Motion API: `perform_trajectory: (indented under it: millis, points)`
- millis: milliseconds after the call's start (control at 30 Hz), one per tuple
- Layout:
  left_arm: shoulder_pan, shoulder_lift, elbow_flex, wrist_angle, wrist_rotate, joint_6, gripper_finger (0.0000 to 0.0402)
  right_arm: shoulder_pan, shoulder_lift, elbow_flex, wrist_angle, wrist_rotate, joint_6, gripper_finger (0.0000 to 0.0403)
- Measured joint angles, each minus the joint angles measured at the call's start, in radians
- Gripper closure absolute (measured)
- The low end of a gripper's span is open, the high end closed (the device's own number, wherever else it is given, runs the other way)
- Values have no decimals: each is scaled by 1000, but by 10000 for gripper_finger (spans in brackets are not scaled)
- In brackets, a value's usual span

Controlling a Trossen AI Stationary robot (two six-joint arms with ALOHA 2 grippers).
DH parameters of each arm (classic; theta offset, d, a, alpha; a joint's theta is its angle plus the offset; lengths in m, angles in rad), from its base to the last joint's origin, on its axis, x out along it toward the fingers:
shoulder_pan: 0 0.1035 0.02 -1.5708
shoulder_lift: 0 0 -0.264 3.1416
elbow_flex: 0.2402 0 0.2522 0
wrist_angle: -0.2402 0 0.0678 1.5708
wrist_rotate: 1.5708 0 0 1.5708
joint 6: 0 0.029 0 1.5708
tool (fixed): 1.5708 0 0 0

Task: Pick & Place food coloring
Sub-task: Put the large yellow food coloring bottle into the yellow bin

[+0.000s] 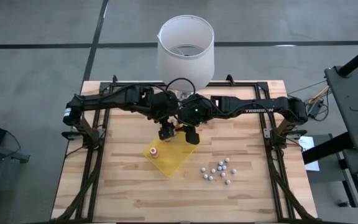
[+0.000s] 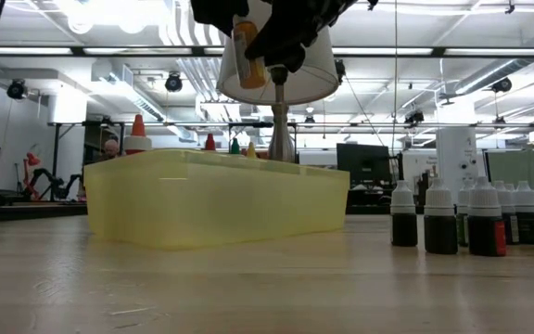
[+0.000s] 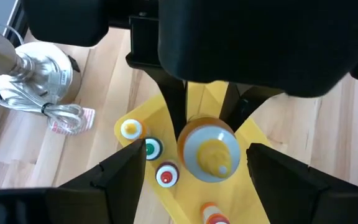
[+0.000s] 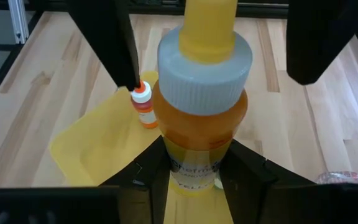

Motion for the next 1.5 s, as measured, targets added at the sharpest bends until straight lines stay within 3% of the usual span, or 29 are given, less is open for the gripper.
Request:
perform_trajectory:
  millis: [367, 933, 1500]
  points:
    - [2, 1, 0, 10, 0, 1, 164, 0, 0, 0, 0, 0, 0, 290]
    - [2, 0, -58, 58, 42, -5, 271, 0, 0, -2, -8, 3, 0, 291]
    - [4, 0, -25, 42, 43, 31, 262, 0, -2, 0, 2, 0, 1, 292]
